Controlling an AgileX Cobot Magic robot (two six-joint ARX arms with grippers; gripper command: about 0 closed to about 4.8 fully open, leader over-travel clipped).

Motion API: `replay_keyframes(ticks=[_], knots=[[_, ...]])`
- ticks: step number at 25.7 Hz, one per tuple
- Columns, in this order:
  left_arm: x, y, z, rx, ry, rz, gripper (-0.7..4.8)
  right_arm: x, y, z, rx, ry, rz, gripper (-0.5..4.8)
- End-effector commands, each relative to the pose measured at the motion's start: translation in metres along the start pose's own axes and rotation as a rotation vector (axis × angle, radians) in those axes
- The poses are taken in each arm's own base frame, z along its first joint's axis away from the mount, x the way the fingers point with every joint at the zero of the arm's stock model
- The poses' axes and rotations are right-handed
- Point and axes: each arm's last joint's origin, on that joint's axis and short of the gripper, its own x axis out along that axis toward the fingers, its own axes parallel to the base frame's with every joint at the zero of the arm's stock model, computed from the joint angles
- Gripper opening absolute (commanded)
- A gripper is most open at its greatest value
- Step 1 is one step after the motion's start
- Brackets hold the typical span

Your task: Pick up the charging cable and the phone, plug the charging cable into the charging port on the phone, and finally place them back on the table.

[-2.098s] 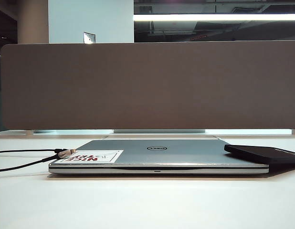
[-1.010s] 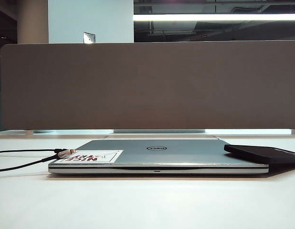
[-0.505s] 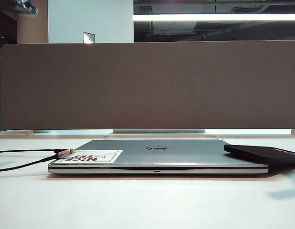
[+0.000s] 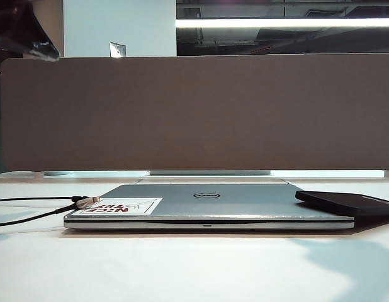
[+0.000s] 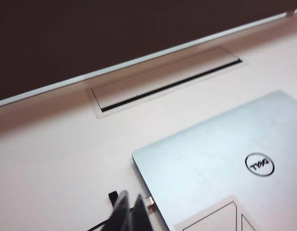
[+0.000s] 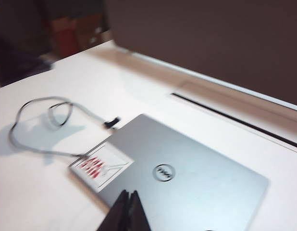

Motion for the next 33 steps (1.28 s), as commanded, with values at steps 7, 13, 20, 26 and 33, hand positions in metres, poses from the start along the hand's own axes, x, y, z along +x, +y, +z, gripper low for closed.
replay_keyframes(ticks=[7, 13, 20, 26, 33], knots=[[0.024, -0.001, -0.024, 0.240, 0.201, -0.060, -0.06, -0.001, 0.004, -0.001, -0.019, 0.015, 0.014, -0.09], [0.041, -0.002, -0.045, 0.253, 0.328, -0.104, 1.54, -0.002, 0.004, 0.000, -0.019, 0.011, 0.018, -0.09], [0.041, -0.005, -0.059, 0.442, 0.448, -0.198, 1.96, -0.002, 0.004, 0.000, -0.019, 0.010, 0.026, -0.09], [0.040, -0.005, -0.060, 0.456, 0.456, -0.206, 2.20, -0.002, 0.004, 0.000, -0.015, 0.010, 0.026, -0.09], [0.042, -0.005, -0.061, 0.498, 0.451, -0.218, 2.19, -0.003, 0.004, 0.000, -0.015, 0.010, 0.030, -0.08]])
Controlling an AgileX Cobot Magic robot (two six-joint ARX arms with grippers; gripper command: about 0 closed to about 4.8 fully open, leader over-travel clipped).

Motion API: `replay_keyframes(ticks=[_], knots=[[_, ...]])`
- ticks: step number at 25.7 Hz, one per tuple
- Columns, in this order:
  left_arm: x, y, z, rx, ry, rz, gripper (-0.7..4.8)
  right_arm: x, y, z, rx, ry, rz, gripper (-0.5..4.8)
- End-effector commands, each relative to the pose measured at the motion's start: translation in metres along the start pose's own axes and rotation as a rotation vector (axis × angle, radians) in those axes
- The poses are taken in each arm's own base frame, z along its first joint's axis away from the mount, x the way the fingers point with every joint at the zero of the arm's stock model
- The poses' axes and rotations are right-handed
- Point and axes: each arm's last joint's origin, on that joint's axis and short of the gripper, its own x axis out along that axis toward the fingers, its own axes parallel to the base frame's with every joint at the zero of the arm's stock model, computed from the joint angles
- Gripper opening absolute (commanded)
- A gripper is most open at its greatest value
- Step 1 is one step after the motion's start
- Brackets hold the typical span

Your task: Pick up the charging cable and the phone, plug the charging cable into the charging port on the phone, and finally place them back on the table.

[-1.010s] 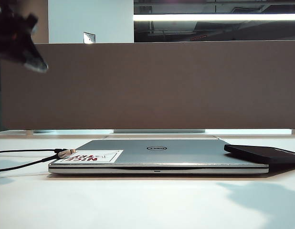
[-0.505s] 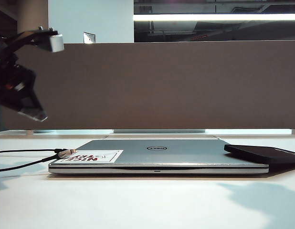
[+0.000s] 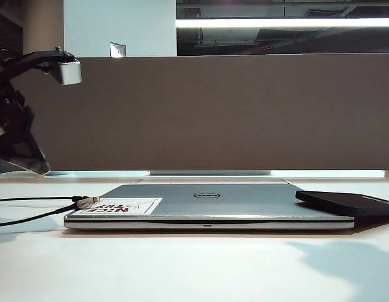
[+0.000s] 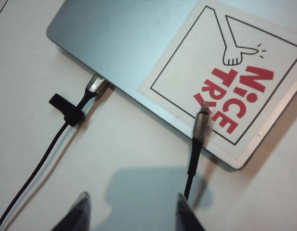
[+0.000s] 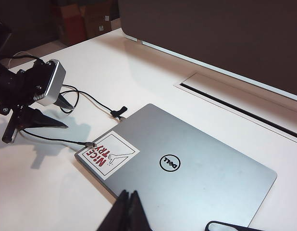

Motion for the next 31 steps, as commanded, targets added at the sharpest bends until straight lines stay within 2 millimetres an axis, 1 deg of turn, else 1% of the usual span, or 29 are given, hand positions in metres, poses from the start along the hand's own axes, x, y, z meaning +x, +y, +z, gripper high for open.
replay_keyframes(ticks=[1, 7, 11, 19, 31], knots=[[0.002, 0.001, 0.000, 0.006, -0.008, 0.002, 2.19, -0.001, 0.000, 0.003, -0.001, -0.024, 0.005, -0.08], [0.008, -0.003, 0.004, 0.023, -0.020, -0.011, 2.15, -0.001, 0.000, 0.003, -0.001, -0.024, 0.011, -0.08], [0.015, -0.010, 0.009, 0.049, -0.035, -0.032, 2.14, -0.001, 0.000, 0.003, -0.001, -0.024, 0.011, -0.08], [0.034, -0.013, 0.003, 0.045, 0.005, -0.068, 2.10, -0.001, 0.000, 0.003, -0.001, -0.024, 0.011, -0.08], [0.051, -0.014, -0.001, 0.042, 0.031, -0.089, 2.05, -0.001, 0.000, 0.003, 0.000, -0.026, 0.011, -0.08]])
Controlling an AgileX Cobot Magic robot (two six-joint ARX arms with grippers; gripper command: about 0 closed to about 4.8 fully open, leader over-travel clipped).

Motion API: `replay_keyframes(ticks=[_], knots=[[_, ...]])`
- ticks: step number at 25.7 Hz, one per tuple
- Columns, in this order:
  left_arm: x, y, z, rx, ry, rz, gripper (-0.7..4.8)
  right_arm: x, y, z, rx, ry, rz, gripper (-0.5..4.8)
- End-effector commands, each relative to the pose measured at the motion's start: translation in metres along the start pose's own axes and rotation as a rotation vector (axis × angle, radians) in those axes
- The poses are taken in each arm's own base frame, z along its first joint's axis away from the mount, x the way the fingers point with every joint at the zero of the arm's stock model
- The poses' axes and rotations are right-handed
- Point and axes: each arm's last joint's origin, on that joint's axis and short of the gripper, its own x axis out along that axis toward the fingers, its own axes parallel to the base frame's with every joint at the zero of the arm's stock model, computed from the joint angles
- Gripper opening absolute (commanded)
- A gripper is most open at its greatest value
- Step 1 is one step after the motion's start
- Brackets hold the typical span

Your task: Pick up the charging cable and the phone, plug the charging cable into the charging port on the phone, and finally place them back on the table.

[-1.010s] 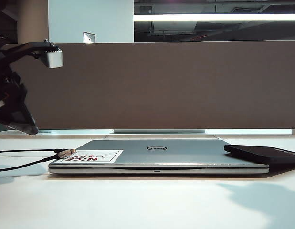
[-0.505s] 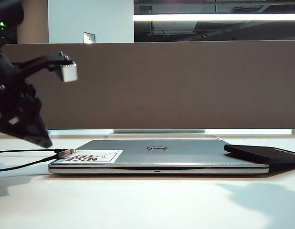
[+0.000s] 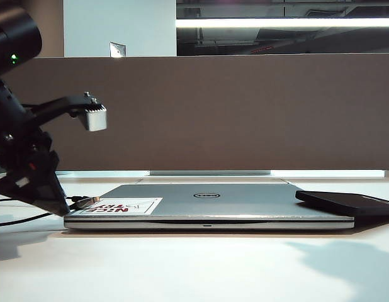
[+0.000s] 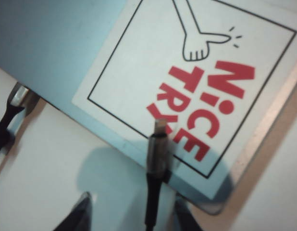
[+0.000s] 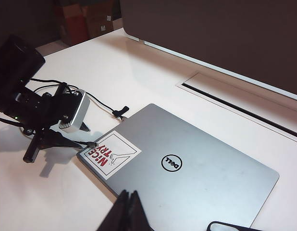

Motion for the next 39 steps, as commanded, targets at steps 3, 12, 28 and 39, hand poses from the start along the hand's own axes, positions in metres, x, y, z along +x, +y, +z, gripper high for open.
replay_keyframes(ticks=[3, 12, 28, 39], knots=[[0.0076, 0.0007, -0.0003, 0.000, -0.006, -0.001, 2.05, -0.0016, 0.0002, 0.0037, 0.002, -0.029, 0.004, -0.08], [0.0080, 0.0007, -0.0004, 0.000, -0.005, -0.002, 1.70, -0.0024, 0.0003, 0.0039, 0.002, -0.033, 0.003, -0.08], [0.0138, 0.0000, -0.0022, -0.002, 0.006, -0.012, 1.69, -0.0024, 0.0002, 0.0039, 0.002, -0.033, 0.003, -0.08], [0.0138, 0.0023, 0.0012, 0.004, -0.025, 0.014, 1.16, -0.0023, 0.0000, 0.0039, 0.002, -0.033, 0.001, -0.08]])
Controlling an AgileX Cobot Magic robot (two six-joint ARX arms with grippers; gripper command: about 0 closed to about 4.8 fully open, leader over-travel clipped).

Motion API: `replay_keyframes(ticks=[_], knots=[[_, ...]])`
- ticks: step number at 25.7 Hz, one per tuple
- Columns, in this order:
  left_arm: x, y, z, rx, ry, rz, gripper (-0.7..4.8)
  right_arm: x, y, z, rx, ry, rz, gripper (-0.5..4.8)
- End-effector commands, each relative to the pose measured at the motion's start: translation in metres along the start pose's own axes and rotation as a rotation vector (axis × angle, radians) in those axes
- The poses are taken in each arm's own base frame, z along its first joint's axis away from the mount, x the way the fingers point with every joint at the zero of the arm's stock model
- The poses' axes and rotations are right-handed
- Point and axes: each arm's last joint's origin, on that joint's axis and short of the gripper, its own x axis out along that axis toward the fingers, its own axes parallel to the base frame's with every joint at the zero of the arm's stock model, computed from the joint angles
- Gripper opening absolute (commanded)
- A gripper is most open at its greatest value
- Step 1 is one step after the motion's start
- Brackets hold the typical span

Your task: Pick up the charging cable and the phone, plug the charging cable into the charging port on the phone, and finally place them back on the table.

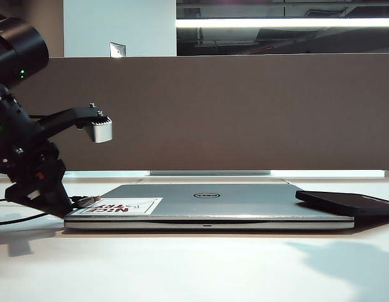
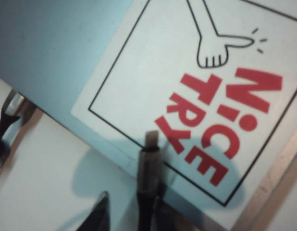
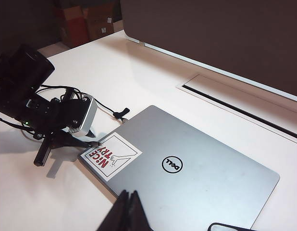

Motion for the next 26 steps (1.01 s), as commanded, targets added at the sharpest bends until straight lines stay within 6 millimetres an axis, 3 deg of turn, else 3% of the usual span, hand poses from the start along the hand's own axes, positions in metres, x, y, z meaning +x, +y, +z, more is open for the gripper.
replay_keyframes(ticks=[1, 3, 4, 5, 15, 23, 26], knots=[[0.000, 0.000, 0.003, 0.007, -0.019, 0.001, 1.15, -0.001, 0.000, 0.003, 0.000, -0.025, 0.000, -0.08], [0.000, -0.002, 0.004, 0.011, -0.020, -0.003, 0.69, -0.001, 0.000, 0.003, 0.000, -0.025, 0.000, -0.08], [0.000, -0.003, 0.005, 0.017, -0.023, -0.007, 0.01, -0.001, 0.000, 0.003, 0.000, -0.025, 0.000, -0.08], [0.000, -0.006, 0.006, 0.024, -0.024, -0.015, -0.06, -0.001, 0.000, 0.003, 0.000, -0.025, 0.000, -0.08], [-0.003, -0.008, 0.012, 0.035, -0.048, -0.014, -0.06, -0.001, 0.000, 0.003, 0.000, -0.025, 0.000, -0.08], [-0.035, -0.002, 0.023, -0.062, -0.157, 0.063, -0.06, -0.001, -0.001, 0.005, 0.003, -0.042, -0.013, -0.08], [-0.059, -0.001, 0.031, -0.190, -0.250, 0.103, -0.06, -0.001, -0.001, 0.006, 0.021, -0.053, -0.023, -0.09]])
